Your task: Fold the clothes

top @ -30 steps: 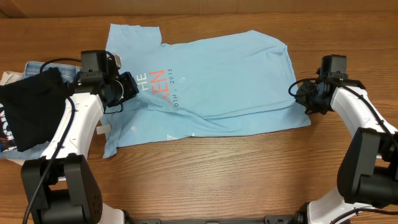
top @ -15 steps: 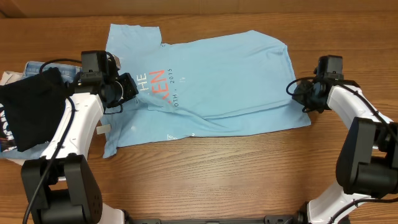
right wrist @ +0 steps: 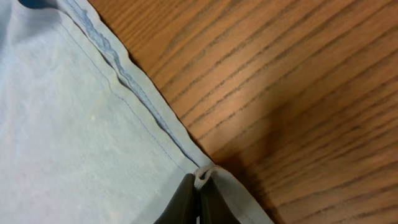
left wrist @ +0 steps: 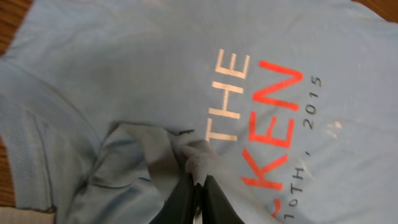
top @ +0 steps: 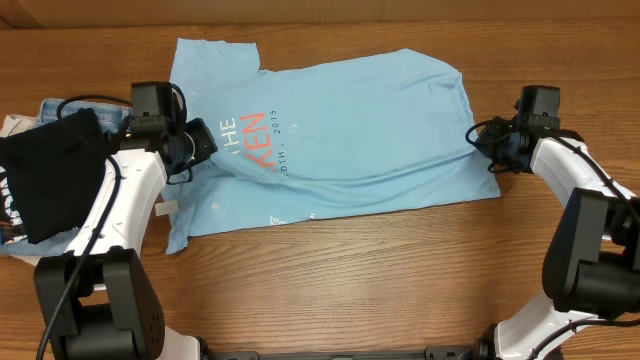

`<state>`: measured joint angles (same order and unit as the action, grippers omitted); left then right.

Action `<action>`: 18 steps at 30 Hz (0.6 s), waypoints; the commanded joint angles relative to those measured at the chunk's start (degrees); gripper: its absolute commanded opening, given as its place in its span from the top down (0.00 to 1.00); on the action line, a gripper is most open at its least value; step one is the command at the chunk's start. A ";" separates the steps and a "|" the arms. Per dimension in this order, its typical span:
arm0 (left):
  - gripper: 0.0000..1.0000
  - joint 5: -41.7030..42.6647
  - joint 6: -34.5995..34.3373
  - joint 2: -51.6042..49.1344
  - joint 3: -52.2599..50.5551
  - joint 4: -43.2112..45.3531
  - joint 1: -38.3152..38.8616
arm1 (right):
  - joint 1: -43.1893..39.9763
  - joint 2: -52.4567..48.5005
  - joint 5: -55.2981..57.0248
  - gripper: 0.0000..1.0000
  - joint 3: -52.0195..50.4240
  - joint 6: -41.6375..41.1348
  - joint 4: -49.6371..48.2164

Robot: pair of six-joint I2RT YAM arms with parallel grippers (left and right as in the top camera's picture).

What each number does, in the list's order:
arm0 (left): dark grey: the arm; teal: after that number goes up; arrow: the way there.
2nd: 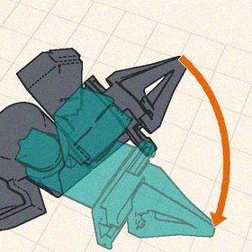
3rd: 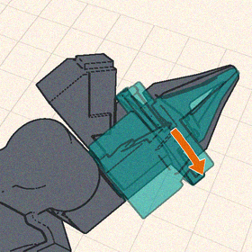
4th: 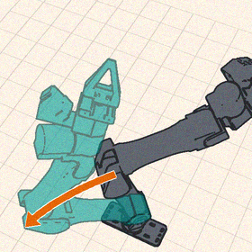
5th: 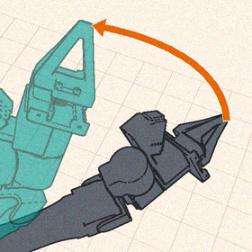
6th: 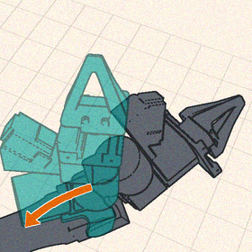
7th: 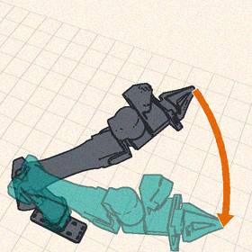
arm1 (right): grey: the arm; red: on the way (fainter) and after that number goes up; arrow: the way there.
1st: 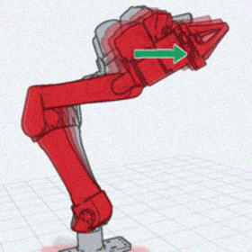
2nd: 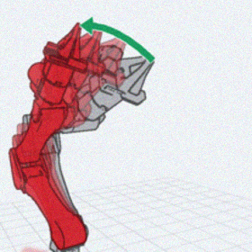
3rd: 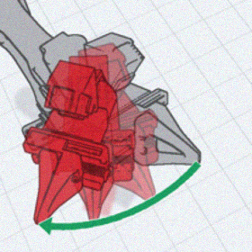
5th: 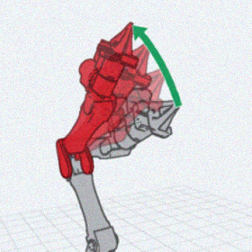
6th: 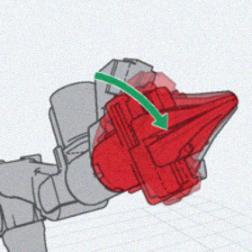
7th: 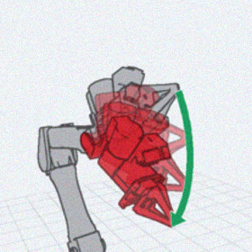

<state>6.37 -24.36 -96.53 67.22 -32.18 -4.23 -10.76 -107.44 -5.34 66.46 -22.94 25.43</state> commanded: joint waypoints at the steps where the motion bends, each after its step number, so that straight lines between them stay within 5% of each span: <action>1: 0.92 -4.44 -4.02 -0.24 0.81 0.96 -0.39 | -0.24 0.00 -0.31 0.96 1.55 -0.96 -0.74; 18: 0.91 -5.57 -4.00 -1.64 0.70 -3.10 -0.31 | -0.24 0.00 -2.54 0.92 1.55 -3.96 -5.35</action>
<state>2.85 -27.11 -97.01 67.22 -34.39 -4.23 -10.79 -107.44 -7.53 66.46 -25.54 20.71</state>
